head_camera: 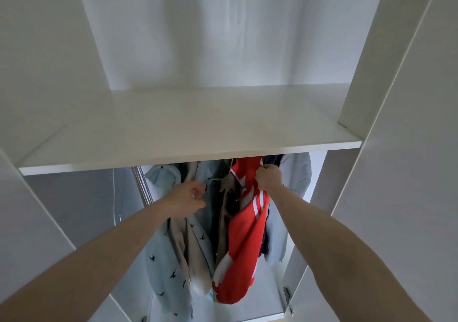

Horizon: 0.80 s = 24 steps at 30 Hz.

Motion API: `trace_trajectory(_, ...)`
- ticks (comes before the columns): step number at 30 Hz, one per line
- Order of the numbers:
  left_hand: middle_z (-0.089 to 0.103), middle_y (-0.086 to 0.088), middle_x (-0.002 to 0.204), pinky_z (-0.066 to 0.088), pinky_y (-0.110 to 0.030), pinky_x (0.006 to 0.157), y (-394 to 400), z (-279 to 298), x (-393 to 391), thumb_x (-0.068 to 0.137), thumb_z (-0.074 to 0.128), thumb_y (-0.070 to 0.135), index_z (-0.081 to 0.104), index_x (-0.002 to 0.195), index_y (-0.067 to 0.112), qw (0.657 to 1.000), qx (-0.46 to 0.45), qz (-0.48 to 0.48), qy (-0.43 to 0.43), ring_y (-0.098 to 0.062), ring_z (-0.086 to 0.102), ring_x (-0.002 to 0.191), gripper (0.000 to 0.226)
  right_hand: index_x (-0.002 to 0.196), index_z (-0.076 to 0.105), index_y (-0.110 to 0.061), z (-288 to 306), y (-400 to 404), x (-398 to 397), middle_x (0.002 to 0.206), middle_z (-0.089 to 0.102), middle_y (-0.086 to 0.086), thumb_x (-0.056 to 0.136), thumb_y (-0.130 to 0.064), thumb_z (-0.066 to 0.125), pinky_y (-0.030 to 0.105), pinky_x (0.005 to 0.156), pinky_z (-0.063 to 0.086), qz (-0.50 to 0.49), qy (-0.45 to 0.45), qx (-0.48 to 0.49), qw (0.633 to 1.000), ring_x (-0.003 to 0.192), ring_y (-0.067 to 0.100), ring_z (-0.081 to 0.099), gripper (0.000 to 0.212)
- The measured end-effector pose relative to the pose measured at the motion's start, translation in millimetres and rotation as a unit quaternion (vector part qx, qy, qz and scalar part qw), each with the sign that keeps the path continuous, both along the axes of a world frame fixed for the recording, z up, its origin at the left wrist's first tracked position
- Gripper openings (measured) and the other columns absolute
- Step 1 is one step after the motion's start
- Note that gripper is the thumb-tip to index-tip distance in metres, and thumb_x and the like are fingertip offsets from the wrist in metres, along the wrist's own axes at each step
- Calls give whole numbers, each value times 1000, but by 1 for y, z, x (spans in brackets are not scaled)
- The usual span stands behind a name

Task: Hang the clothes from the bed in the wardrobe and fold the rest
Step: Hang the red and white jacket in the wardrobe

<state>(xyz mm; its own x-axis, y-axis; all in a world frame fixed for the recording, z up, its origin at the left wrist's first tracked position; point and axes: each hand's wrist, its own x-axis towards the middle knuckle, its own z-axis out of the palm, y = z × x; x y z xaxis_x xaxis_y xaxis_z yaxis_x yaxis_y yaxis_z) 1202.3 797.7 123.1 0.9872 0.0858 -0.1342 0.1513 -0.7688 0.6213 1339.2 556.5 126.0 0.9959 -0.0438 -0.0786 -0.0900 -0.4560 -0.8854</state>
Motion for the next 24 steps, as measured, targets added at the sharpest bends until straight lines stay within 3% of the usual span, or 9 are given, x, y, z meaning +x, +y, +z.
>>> trace_trajectory(5,62,5,119,53,-24,88,8,-7,-17,89,72,25,61,126,24,999,-16,43,4,-14,62,106,39,66,50,-11,-30,-7,-7,65,54,7,93,-4,46,24,49,35,34,31,-72,996,56,19,49,29)
trace_trajectory(8,60,6,120,48,-14,61,14,-16,-31,90,71,24,58,128,25,997,-28,62,21,-8,62,91,40,82,58,-7,-46,-9,-12,75,62,10,101,-13,44,27,54,41,55,34,-85,994,64,23,57,25)
trace_trajectory(10,60,5,118,48,-16,54,18,-22,-41,89,71,24,60,124,26,996,-32,80,24,-12,65,84,37,93,63,-4,-53,-12,-15,82,66,12,103,-18,43,26,53,42,56,25,-97,993,65,22,59,26)
trace_trajectory(14,62,6,118,53,-22,66,30,-38,-61,87,74,22,63,118,26,989,-53,136,11,-14,65,86,33,106,66,-4,-61,-19,-21,97,71,14,100,-20,53,27,57,44,60,7,-122,991,69,20,60,21)
trace_trajectory(16,63,7,118,49,-21,71,36,-44,-71,85,75,22,64,116,26,986,-48,158,-2,-14,64,93,33,127,61,-6,-62,-15,-28,117,66,16,94,-17,60,33,77,52,43,1,-119,992,91,28,62,35)
trace_trajectory(18,64,6,115,46,-18,73,43,-49,-79,85,75,22,64,112,29,981,-42,190,-21,-16,64,100,30,142,49,-10,-60,-4,-45,135,52,17,90,-15,62,47,99,48,2,-54,-121,991,119,38,52,53)
trace_trajectory(21,63,2,115,47,-22,82,52,-58,-88,85,77,20,65,111,25,973,-40,223,-33,-17,63,101,29,128,57,-15,-60,24,-83,126,55,9,84,-4,64,46,95,49,47,-239,-64,968,112,28,53,46)
trace_trajectory(24,62,-3,117,46,-24,85,65,-61,-94,87,71,12,66,115,17,967,-33,252,-34,-18,60,96,29,122,60,-15,-65,62,-119,119,57,1,87,1,62,42,96,52,204,-236,-21,950,107,19,56,39)
